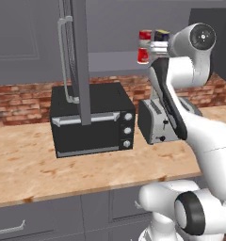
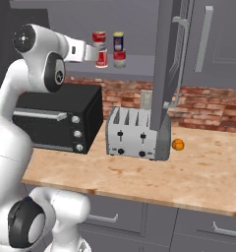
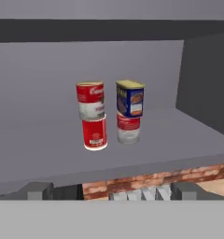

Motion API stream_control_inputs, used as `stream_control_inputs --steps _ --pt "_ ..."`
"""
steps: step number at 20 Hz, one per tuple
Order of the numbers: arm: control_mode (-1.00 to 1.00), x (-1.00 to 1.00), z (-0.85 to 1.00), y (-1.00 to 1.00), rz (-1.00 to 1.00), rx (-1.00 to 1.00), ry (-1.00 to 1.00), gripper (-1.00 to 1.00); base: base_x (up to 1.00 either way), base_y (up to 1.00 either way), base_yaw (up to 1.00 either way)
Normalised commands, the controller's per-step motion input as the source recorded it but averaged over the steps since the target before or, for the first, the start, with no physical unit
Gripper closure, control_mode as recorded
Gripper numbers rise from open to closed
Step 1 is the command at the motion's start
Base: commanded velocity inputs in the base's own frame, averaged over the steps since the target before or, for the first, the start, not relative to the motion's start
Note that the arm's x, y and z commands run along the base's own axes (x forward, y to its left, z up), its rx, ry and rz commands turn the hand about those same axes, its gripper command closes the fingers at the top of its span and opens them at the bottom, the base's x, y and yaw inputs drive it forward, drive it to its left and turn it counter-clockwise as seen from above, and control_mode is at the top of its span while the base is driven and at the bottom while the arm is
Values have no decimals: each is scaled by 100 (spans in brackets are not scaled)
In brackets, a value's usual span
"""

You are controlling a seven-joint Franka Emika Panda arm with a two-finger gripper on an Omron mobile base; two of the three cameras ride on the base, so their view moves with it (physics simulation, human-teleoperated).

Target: Stack two cans on top of the other two cans in the cabinet.

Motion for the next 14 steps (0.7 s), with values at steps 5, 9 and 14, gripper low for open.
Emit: stream_control_inputs --steps 5,9,14 --pt "-100 -79 0 15 -9 0 5 -100 0 0 0" --pt "-100 -80 0 24 -6 0 6 -100 0 0 0" --pt "-100 -88 6 9 -2 1 10 -100 0 0 0"
